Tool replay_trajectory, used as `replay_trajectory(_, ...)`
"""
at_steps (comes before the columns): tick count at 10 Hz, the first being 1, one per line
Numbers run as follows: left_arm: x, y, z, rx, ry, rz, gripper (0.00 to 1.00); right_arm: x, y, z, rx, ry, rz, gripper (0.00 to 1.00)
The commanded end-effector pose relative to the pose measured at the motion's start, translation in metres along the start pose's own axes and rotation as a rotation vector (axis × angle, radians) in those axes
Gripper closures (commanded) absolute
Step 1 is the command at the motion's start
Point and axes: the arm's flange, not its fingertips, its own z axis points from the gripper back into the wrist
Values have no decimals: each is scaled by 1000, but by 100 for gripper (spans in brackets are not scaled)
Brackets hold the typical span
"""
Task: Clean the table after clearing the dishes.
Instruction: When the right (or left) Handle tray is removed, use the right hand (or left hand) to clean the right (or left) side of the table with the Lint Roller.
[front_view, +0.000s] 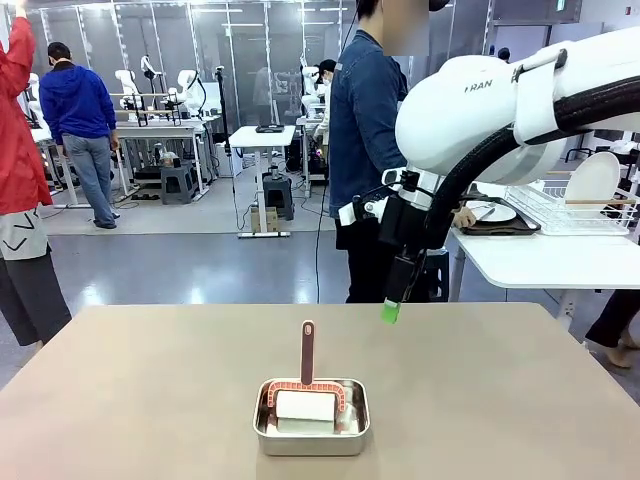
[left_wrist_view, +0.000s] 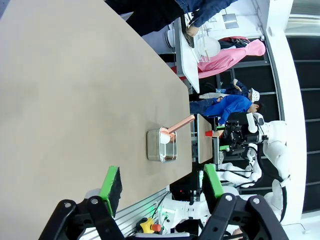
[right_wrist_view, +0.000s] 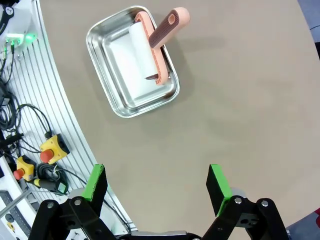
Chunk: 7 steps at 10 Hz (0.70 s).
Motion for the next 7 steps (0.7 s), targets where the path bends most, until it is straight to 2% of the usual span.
replay_trajectory(1,-2,-3,3,8,8,3,17,0,0,0,0,0,1,0)
replay_trajectory(2,-2,-3,3,8,8,3,17,22,-4,-6,-47,64,47,0)
replay_trajectory(4,-2,-3,3,8,8,3,17,69,-14,-26,9,111,231,0)
replay_trajectory(5,-2,-3,3,8,8,3,17,87,-17,-28,-17,170,285,0)
replay_trajectory(7,-2,-3,3,8,8,3,17,124,-11,-24,-43,209,400,0)
